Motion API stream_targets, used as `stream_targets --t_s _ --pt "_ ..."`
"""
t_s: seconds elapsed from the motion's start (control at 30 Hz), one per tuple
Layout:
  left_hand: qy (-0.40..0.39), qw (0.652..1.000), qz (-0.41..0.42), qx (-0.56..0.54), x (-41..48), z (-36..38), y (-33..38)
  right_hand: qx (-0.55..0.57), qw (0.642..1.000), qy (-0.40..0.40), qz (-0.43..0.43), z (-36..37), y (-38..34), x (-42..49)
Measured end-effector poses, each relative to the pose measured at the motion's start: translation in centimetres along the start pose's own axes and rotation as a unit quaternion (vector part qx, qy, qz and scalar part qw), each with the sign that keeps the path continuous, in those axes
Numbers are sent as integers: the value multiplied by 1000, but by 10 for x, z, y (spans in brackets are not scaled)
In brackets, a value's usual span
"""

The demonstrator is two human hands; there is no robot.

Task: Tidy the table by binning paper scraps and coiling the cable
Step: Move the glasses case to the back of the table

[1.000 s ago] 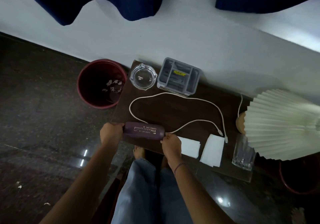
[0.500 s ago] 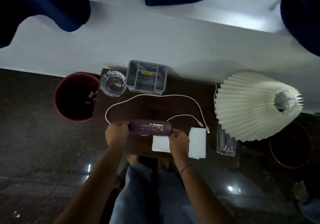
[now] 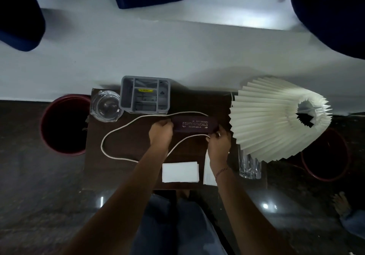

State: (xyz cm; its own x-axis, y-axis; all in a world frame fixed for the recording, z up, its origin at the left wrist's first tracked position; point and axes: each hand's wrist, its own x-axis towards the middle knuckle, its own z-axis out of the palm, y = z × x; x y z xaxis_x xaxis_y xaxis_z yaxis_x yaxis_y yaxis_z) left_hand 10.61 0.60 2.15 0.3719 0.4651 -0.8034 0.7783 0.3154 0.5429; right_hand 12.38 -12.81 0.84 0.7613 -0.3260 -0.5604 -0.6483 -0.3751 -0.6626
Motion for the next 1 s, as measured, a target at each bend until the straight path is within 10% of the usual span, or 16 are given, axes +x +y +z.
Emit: stream_targets --t_s 0.33,0.63,1.0 --pt "-94 994 47 23 24 35 19 138 989 36 40 23 -20 38" --pt "-134 973 135 129 32 52 23 -28 999 43 -6 26 -30 56" --pt "-93 776 330 529 15 53 -18 -365 883 -49 -293 25 30 32"
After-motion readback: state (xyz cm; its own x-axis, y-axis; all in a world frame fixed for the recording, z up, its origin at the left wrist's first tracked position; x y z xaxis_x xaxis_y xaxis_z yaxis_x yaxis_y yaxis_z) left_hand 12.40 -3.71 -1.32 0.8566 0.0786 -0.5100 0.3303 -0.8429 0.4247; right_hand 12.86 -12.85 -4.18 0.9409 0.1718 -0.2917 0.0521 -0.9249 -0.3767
